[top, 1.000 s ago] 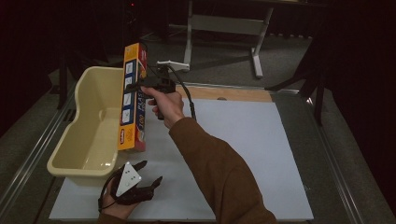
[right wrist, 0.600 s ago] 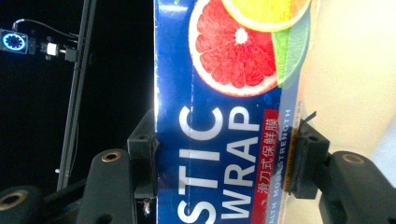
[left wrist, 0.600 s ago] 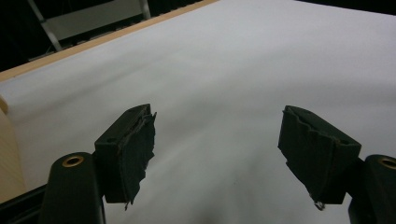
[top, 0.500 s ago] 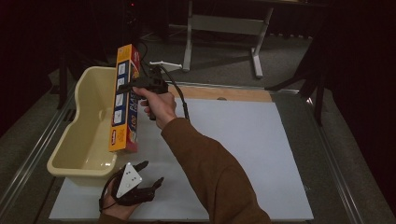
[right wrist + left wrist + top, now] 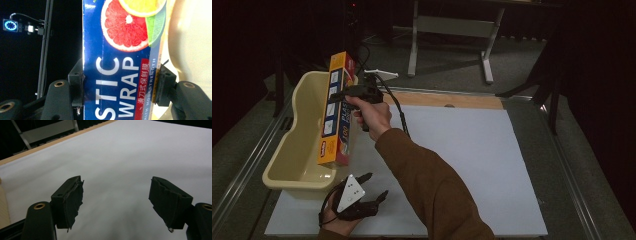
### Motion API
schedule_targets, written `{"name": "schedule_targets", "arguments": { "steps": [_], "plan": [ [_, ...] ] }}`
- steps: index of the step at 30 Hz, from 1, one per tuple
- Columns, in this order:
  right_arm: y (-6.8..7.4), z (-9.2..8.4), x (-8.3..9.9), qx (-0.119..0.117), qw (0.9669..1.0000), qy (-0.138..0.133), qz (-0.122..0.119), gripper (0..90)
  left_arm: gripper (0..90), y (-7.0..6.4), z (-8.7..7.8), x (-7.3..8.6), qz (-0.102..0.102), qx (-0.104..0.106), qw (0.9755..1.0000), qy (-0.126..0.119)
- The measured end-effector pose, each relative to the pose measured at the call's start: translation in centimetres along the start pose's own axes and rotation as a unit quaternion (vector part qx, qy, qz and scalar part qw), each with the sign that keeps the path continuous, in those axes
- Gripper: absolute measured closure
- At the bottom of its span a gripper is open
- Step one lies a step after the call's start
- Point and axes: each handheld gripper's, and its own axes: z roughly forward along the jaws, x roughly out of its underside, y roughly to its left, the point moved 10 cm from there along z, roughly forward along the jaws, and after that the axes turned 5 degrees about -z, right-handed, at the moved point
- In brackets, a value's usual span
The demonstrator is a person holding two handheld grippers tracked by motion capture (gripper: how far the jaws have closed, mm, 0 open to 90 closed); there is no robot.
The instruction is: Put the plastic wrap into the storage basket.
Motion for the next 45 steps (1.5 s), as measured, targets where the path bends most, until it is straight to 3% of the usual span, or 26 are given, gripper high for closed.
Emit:
{"name": "schedule_targets", "arguments": {
  "steps": [7,11,14,19,23,30,39,45],
  "plan": [
    [0.1,1.3,0.4,-0.002,1.0,0.003,0.003,41.4,27.0,0.0,-0.1,-0.1,-0.002,0.0,1.0,-0.004],
    [0.0,2.7,0.7,-0.006,0.9998,-0.01,0.016,41.3,27.0,0.0,-0.2,-0.1,0.004,0.001,1.0,-0.004],
    [-0.1,3.3,1.1,0.005,0.9999,-0.012,0.009,41.3,27.1,0.0,-0.2,-0.1,0.001,0.002,1.0,-0.006],
    [-0.1,3.9,1.7,0.005,0.9996,-0.026,0.007,41.2,27.1,0.1,-0.3,-0.1,0.002,-0.001,1.0,-0.006],
    [-0.3,4.4,2.3,0.023,0.9994,-0.025,-0.007,41.2,27.1,0.1,-0.3,-0.2,0.003,-0.001,1.0,-0.007],
    [-1.1,5.0,3.2,0.03,0.9994,-0.019,0.008,40.9,27.1,0.1,-0.4,-0.2,0.0,0.0,1.0,-0.009],
    [-2.6,5.4,3.6,0.079,0.9966,-0.007,0.025,39.8,27.0,0.2,-0.4,-0.3,-0.003,0.0,0.9999,-0.012],
    [-3.0,5.3,3.6,0.088,0.9955,0.007,0.035,35.7,27.0,0.2,-0.4,-0.2,-0.002,-0.001,0.9999,-0.011]
  ]
}}
